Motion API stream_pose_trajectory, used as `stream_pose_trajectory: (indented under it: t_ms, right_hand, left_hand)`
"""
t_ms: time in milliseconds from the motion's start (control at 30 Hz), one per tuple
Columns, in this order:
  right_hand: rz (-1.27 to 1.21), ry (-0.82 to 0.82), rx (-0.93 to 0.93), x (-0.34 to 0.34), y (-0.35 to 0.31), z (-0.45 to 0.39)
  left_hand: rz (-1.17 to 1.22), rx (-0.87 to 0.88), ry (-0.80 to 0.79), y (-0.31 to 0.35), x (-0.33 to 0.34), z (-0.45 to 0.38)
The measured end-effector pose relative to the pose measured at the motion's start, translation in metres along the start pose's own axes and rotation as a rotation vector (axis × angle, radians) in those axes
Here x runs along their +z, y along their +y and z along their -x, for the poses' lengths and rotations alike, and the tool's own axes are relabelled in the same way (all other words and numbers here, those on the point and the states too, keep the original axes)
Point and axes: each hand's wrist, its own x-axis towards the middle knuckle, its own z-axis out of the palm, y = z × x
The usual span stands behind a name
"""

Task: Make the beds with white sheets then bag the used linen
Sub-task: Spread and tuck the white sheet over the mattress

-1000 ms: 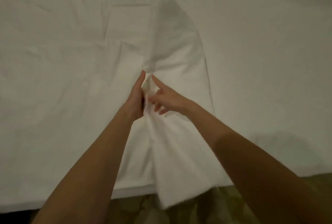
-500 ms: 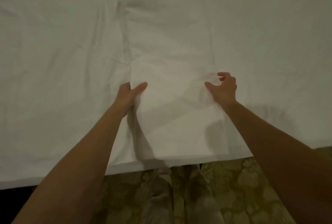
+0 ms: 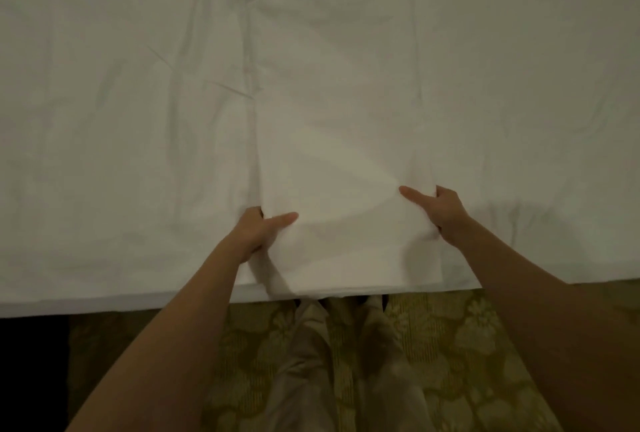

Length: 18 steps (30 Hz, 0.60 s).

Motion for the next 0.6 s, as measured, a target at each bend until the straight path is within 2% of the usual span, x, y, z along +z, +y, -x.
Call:
stream_pose_trajectory:
  t_ms: [100,200,400,600]
  right_hand:
    - [0.034,-0.024,0.045,-0.001,0.009,-0.001]
    - [0.005,-0.030,0.057,-0.002,-0.006,-0.013]
    - [-0.103,0.025,-0.052,0.007,-0.079,-0.056]
    - [-0.052,0.014,-0.165,0.017,-0.148,-0.109]
  left_hand:
    - [-0.015,-0.014,0.020,0.000,-0.002,-0.004]
    - [0.126,-0.009,0.082,0.020,-0.006,-0.012]
    - [0.224,0.149,0.253,0.098,-0.015,-0.055]
    - [0.236,0.259,0.326,0.172,-0.021,-0.102]
